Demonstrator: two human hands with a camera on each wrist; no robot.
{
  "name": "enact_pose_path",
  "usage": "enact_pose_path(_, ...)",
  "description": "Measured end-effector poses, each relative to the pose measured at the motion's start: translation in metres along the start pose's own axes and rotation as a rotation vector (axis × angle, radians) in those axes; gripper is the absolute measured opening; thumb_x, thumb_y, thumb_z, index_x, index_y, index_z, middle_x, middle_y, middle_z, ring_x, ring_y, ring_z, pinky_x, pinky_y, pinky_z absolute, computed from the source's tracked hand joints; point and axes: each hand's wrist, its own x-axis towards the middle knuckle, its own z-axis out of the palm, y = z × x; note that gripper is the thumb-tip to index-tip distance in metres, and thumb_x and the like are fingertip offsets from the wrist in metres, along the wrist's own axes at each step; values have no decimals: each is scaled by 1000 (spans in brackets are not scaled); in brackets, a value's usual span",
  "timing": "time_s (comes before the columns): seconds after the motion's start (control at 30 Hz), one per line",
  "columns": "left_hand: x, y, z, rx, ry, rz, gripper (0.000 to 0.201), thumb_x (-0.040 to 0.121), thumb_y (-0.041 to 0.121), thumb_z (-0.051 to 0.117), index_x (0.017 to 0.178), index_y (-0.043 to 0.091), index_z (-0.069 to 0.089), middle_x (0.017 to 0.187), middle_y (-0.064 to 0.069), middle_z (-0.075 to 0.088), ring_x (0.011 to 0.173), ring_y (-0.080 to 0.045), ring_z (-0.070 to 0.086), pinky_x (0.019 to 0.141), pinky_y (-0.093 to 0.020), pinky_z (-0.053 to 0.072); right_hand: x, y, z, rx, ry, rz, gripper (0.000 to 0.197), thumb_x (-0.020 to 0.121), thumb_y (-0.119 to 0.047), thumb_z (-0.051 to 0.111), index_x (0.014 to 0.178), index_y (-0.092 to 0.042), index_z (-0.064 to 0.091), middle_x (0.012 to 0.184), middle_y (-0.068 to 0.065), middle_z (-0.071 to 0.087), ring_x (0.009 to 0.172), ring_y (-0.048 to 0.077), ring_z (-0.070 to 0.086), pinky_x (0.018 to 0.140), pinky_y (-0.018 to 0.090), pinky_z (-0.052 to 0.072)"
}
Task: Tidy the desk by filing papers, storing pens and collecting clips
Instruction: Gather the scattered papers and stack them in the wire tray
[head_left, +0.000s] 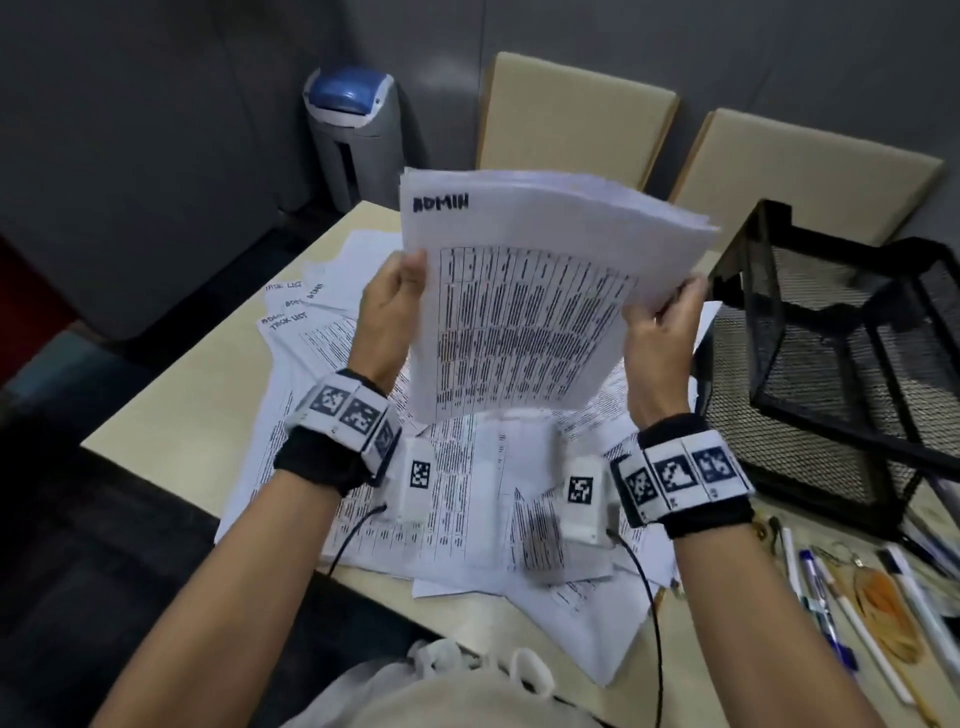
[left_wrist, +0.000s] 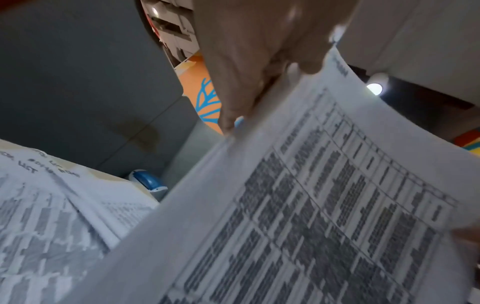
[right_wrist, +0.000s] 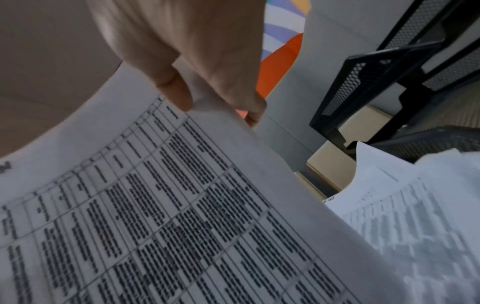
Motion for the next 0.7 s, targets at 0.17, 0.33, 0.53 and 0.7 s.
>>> enact_pose_path(0.17, -14, -43, -3, 280, -196, -188, 112, 44, 74, 68, 132, 10, 45, 117, 3, 63, 108, -11, 60, 92, -27, 50, -10, 29, 5, -196, -95, 182, 36, 92, 4, 44, 125, -8, 36, 96, -12, 52, 94, 11, 54, 79, 10, 47)
enact_pose_path(0.33, -19, -36, 23, 362, -159, -188, 10, 91, 26, 55, 83, 26, 50, 81, 6, 51, 73, -6, 49, 67, -19, 46, -6, 23, -11, -267, -32, 117, 23, 90, 7, 42, 108, -8, 39, 83, -16, 46, 79, 5, 50, 64, 2, 44)
enact_pose_path(0.53, 19, 52, 109, -49, -98, 27, 9, 92, 9, 55, 100, 12, 54, 91, 5, 60, 80, -1, 62, 73, -16, 54, 13, -15, -86, -216, -47, 85, 26, 88, -3, 57, 109, -15, 47, 100, 0, 59, 92, 15, 57, 81, 26, 51)
enact_pose_path(0.7, 47, 66, 222, -73, -346, 0, 39, 85, 11, 63, 117, 5, 41, 108, -12, 59, 94, -20, 63, 80, -26, 57, 43, -39, -179, -406, 281, -16, 29, 88, -1, 50, 116, -2, 57, 100, 4, 60, 89, 14, 55, 71, 19, 46)
